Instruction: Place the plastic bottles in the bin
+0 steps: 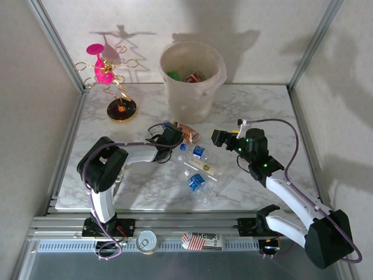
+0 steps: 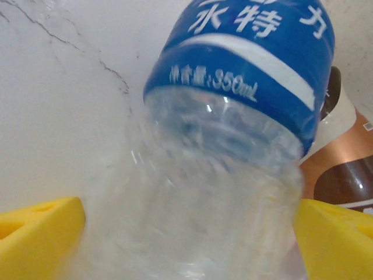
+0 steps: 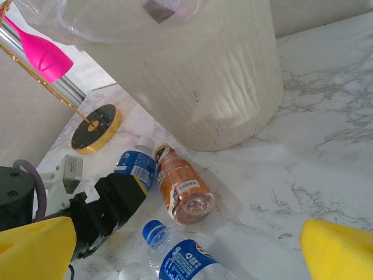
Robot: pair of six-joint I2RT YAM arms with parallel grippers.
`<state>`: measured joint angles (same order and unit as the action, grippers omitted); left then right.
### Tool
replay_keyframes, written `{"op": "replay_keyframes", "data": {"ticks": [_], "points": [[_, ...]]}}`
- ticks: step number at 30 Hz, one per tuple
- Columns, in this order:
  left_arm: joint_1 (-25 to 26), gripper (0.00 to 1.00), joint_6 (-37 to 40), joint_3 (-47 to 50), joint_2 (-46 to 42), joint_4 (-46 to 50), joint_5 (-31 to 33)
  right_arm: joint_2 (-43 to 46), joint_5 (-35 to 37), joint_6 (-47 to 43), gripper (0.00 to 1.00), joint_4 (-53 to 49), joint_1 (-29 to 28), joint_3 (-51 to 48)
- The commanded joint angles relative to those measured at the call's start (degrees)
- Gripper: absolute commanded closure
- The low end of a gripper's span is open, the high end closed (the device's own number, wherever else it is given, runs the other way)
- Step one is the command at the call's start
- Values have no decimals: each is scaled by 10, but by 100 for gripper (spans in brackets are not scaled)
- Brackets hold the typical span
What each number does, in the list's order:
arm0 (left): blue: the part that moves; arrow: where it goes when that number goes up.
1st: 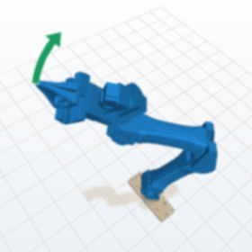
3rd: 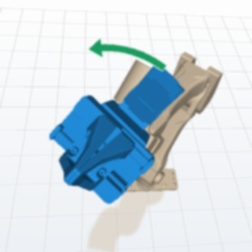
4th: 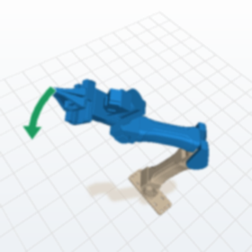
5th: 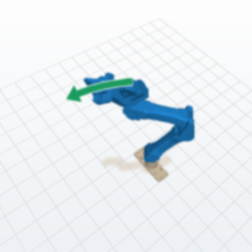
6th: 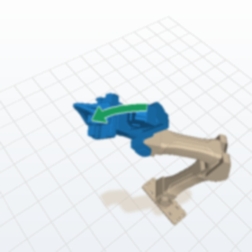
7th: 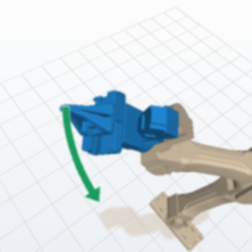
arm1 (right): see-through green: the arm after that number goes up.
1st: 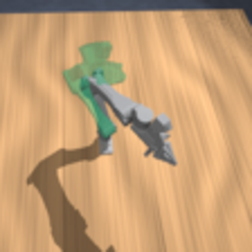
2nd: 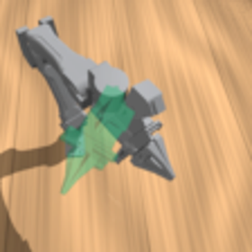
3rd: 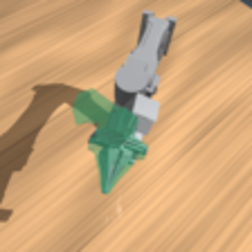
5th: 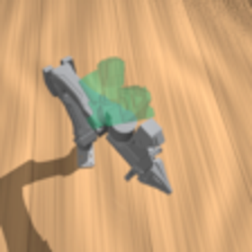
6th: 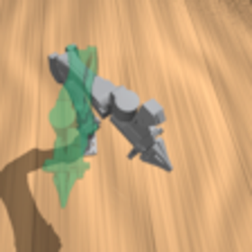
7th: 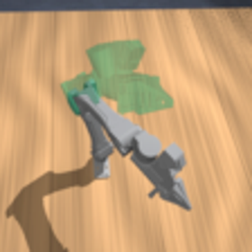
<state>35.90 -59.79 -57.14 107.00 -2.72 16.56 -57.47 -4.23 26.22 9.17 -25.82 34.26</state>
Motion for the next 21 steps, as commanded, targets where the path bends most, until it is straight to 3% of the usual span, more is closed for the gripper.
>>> {"op": "replay_keyframes", "data": {"ticks": [1,13,21], "points": [[-6,11,5,6,23,13,-8,9,9,-2,1,-4,-3,-5],[-11,29,10,25,13,7,-3,10,12,-5,1,-14,-4,7],[-11,46,22,38,-20,2,20,4,9,-5,1,-11,-4,8]]}}
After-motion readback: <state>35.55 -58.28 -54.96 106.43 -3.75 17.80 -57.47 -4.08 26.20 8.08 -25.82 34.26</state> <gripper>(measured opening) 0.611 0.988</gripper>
